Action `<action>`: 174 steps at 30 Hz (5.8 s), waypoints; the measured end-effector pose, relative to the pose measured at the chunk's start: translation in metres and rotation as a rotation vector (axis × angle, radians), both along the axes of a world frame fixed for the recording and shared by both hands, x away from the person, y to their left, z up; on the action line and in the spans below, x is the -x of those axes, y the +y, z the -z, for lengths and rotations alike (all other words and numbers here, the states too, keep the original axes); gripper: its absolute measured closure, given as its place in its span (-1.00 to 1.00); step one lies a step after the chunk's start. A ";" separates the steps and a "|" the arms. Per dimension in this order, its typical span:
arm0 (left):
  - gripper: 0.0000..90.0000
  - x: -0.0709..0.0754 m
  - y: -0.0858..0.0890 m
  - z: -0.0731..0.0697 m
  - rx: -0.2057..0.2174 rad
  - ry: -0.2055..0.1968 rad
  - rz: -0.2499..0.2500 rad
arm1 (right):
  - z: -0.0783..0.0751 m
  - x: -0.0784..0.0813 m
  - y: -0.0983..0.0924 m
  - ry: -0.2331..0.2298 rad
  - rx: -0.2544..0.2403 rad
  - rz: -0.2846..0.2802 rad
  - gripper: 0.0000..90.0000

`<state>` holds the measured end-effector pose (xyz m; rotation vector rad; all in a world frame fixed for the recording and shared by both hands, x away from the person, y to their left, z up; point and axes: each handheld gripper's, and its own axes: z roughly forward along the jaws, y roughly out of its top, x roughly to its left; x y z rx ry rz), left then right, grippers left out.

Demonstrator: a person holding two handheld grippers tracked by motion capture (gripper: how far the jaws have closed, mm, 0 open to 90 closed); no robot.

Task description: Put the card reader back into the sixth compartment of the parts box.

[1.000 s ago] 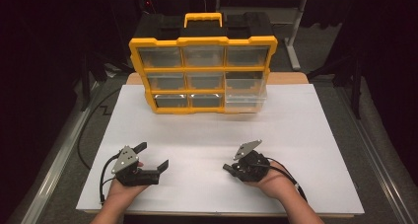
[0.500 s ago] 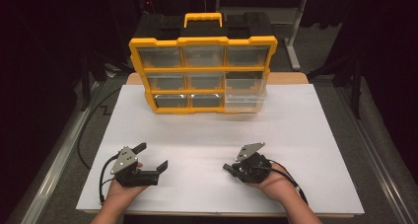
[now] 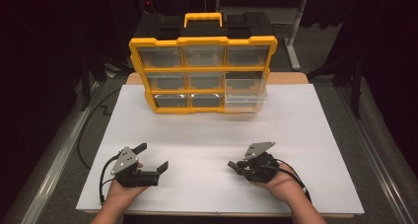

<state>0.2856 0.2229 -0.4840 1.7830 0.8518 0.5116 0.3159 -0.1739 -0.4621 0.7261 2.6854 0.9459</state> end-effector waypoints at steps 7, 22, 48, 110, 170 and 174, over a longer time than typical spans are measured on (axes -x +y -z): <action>-0.99 0.000 0.000 0.000 0.001 0.000 -0.001 | -0.001 -0.002 -0.014 0.005 -0.004 0.029 0.65; -0.99 -0.002 -0.001 0.002 -0.003 -0.001 0.005 | -0.013 -0.008 -0.037 -0.007 0.027 0.071 0.65; -0.99 0.000 -0.003 0.001 0.000 -0.012 0.027 | -0.027 -0.021 -0.048 0.109 0.186 0.026 0.65; -0.99 0.004 -0.004 0.000 0.012 -0.045 0.060 | -0.132 -0.038 -0.049 0.081 0.232 -0.020 0.65; -0.99 0.004 -0.004 -0.001 0.008 -0.010 0.070 | -0.222 -0.092 -0.021 0.020 0.252 -0.015 0.65; -0.99 0.004 -0.003 -0.002 0.017 -0.011 0.074 | -0.222 -0.098 -0.018 0.016 0.256 -0.015 0.65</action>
